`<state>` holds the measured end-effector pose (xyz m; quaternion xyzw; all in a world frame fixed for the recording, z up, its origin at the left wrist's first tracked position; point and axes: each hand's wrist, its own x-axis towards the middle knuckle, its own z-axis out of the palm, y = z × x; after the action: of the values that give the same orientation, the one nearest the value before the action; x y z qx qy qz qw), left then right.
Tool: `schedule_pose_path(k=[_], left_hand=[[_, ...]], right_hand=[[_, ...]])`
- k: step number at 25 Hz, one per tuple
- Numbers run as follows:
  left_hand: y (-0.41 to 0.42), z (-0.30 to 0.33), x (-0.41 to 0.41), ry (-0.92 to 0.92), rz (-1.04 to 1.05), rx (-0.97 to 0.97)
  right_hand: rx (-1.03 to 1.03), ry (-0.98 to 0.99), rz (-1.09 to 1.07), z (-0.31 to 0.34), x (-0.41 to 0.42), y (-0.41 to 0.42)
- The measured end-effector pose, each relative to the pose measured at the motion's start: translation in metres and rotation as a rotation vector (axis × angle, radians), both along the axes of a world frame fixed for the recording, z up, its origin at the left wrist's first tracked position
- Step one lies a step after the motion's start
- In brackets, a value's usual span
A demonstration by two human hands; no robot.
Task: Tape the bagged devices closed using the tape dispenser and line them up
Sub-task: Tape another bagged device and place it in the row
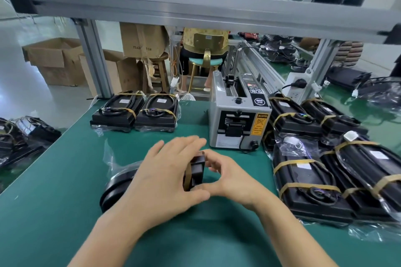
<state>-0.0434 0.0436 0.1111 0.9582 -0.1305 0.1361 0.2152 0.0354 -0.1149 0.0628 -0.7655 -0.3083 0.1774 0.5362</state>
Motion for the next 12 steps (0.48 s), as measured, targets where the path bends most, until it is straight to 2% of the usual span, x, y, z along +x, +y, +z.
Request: schedule_pose_path(k=[3,7,9,12], left_hand=[[0.009,-0.002,0.006,0.065,0.07,-0.079],[0.016,-0.004,0.006,0.06,0.155,-0.148],[0.015,-0.006,0.005,0.048,0.176,-0.153],[0.018,-0.006,0.005,0.079,0.163,-0.156]], right_hand=[[0.007,0.018,0.007,-0.002,0.001,-0.003],[0.015,0.053,-0.026,0.001,0.003,-0.013],[0.078,0.087,-0.25,0.005,0.01,-0.02],[0.184,0.102,-0.758,0.012,0.029,-0.033]])
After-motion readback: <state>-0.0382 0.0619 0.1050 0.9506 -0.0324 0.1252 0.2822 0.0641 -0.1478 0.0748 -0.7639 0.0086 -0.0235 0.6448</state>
